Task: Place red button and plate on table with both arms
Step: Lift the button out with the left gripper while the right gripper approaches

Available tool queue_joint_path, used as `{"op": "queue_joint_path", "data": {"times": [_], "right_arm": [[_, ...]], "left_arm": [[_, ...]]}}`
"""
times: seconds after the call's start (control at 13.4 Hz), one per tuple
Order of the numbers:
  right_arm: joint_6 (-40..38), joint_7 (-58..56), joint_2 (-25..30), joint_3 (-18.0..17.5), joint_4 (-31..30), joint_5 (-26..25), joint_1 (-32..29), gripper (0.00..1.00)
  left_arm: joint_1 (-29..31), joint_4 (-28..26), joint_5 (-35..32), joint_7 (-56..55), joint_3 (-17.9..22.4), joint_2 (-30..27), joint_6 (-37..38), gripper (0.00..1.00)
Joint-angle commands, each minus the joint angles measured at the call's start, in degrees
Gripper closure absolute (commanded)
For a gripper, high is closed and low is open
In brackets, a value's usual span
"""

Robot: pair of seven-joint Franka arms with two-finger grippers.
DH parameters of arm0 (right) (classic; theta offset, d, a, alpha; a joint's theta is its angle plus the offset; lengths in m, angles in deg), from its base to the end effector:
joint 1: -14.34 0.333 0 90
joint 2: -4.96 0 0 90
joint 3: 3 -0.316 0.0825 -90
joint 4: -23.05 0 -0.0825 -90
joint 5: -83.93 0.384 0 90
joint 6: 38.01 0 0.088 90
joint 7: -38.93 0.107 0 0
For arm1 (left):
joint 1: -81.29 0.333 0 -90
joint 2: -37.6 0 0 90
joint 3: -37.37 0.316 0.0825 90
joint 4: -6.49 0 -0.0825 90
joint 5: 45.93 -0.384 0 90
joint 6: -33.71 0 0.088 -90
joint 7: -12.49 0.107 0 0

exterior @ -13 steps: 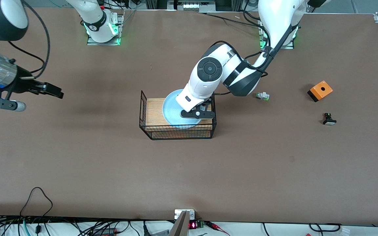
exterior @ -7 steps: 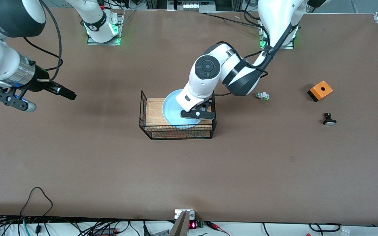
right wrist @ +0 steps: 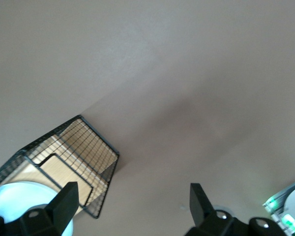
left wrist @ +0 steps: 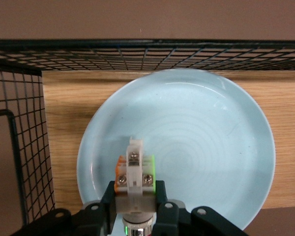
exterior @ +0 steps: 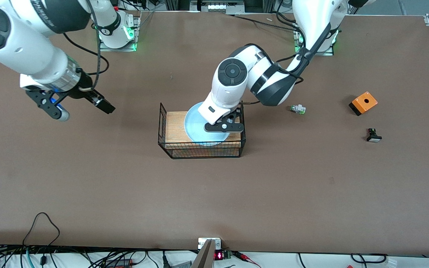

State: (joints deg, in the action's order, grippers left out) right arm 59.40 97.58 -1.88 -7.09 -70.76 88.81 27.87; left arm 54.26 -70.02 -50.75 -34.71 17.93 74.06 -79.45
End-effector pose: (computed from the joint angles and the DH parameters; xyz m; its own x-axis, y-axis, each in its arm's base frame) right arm 0.5643 0.1856 0.5358 0.7409 -0.6628 -0.1082 -0.6667 -0.7454 0.0006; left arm 0.5426 -0.4846 0.3760 0.9970 0.0432 -0.0640 0.0499 -0.9929 0.1080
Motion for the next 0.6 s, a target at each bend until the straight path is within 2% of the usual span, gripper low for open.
{"op": "queue_joint_path", "data": {"times": [0.0,0.22,0.52], "right_arm": [[-0.03,2.00,-0.98,0.31,1.44,3.64,-0.26,0.00],[0.23,4.01,-1.15,0.31,1.53,3.65,1.31,0.00],[5.06,20.16,-3.43,0.31,2.75,3.56,6.41,0.00]], "left_arm": [[-0.30,0.40,-0.63,-1.49,-0.08,-3.15,3.90,1.00],[0.14,3.55,-0.63,-0.97,-0.08,-5.44,9.34,1.00],[0.75,12.69,-0.63,-0.53,0.01,-5.44,20.07,1.00]]}}
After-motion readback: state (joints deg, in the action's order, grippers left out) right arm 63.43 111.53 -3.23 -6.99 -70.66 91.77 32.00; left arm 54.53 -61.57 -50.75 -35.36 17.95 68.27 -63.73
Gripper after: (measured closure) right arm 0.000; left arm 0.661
